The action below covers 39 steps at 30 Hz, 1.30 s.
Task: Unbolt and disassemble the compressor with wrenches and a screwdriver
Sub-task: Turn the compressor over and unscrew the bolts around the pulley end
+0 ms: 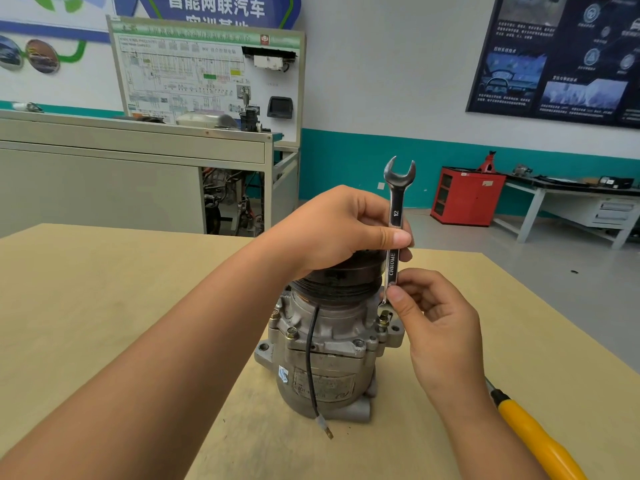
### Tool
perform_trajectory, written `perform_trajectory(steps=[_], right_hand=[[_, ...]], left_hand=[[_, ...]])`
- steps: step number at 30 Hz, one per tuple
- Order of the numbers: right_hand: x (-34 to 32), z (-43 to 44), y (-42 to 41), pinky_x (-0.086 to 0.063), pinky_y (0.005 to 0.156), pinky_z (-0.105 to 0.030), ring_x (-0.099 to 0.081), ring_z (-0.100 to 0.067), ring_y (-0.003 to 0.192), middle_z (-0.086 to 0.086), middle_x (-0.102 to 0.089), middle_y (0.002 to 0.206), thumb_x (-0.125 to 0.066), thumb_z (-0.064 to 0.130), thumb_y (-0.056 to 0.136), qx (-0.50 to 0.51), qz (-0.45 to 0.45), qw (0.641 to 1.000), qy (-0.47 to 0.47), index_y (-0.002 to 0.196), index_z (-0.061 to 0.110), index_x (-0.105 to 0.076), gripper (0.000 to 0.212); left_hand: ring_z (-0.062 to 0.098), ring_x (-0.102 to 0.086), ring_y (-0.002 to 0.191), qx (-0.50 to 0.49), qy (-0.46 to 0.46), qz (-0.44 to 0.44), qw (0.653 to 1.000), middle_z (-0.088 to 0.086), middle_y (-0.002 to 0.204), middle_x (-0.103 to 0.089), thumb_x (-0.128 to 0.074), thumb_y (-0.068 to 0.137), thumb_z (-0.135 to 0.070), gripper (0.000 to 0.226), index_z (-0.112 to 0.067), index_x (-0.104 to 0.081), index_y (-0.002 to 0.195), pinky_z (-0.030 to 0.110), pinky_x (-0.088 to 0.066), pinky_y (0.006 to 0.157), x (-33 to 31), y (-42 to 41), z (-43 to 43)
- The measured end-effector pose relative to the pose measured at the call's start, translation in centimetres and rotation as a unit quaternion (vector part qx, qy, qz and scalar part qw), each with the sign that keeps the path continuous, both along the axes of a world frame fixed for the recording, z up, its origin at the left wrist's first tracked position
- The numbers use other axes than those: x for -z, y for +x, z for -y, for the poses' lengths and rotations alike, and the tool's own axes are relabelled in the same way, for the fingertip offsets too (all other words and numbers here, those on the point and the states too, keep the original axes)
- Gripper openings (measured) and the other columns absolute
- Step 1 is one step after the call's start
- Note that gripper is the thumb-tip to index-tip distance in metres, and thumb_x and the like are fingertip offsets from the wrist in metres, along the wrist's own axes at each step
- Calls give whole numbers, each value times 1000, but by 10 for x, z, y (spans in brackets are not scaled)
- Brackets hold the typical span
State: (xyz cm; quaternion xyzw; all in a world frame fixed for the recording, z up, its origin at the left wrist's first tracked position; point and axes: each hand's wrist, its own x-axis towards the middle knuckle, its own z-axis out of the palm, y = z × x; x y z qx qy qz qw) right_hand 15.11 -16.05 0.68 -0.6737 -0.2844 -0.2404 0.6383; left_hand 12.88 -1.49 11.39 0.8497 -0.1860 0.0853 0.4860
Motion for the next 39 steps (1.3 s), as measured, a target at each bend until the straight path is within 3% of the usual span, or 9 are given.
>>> perform_trajectory(steps=[3,10,17,22,25,30,33,36,39], right_hand=[[0,1,0,-48,70,-16,-62,-7,76,12,-69,80,-65,3,85,-8,-9,1000,-3,82,36,-63,32],[0,0,-1,-49,71,-18,-62,-7,76,15,-69,80,-64,3,84,-11,-9,1000,0,82,35,-63,31],[1,-2,-1,-49,73,-20,-62,-7,77,17,-69,81,-64,3,84,-1,-5,1000,-1,84,35,-63,33],[1,-4,-3,-48,71,-17,-61,-4,76,19,-68,80,-64,3,84,3,1,1000,4,83,36,-62,33],[1,-4,-4,-47,70,-16,-60,-2,76,21,-67,82,-65,4,85,12,10,1000,1,84,37,-62,33],[3,-5,-5,-48,73,-23,-60,-4,78,22,-66,83,-66,7,85,39,26,999,-7,86,38,-61,31],[3,-6,-7,-46,70,-16,-59,0,79,24,-64,86,-66,13,85,58,59,996,-23,88,40,-58,29],[3,-6,-8,-43,69,-11,-57,4,79,26,-63,87,-63,13,84,74,82,993,-37,89,40,-56,28],[4,-6,-8,-42,69,-8,-57,4,77,17,-64,81,-64,13,84,83,95,991,-40,89,40,-55,29]], left_hand=[[17,-69,91,-8,-1,-7,1000,-7,81,-75,-68,85,-21,6,-17,-71,83,32,-54,90,0,-1,1],[17,-70,89,-25,-10,-9,1000,-5,80,-75,-68,84,-23,9,-18,-72,78,41,-51,94,0,-2,1],[19,-70,88,-30,-25,-7,999,-4,78,-75,-68,85,-20,10,-12,-71,79,41,-51,94,2,-1,2],[20,-69,91,-38,-15,1,999,-5,79,-75,-68,85,-23,11,-19,-72,75,33,-50,88,1,-1,2],[21,-69,92,-41,-18,5,999,-4,80,-75,-68,85,-23,11,-18,-72,75,39,-50,94,2,-2,2],[18,-68,92,-41,-11,19,999,-6,80,-74,-68,85,-24,12,-22,-73,74,37,-47,91,2,-2,1],[25,-67,96,-31,-5,18,999,-2,81,-75,-67,85,-23,13,-22,-74,74,49,-45,99,3,-2,1],[23,-67,96,-25,3,18,1000,-4,81,-74,-67,85,-23,14,-24,-74,73,50,-45,100,2,-2,1],[18,-67,95,-18,8,16,1000,-5,81,-74,-66,86,-21,17,-25,-74,72,47,-44,101,2,-3,0]])
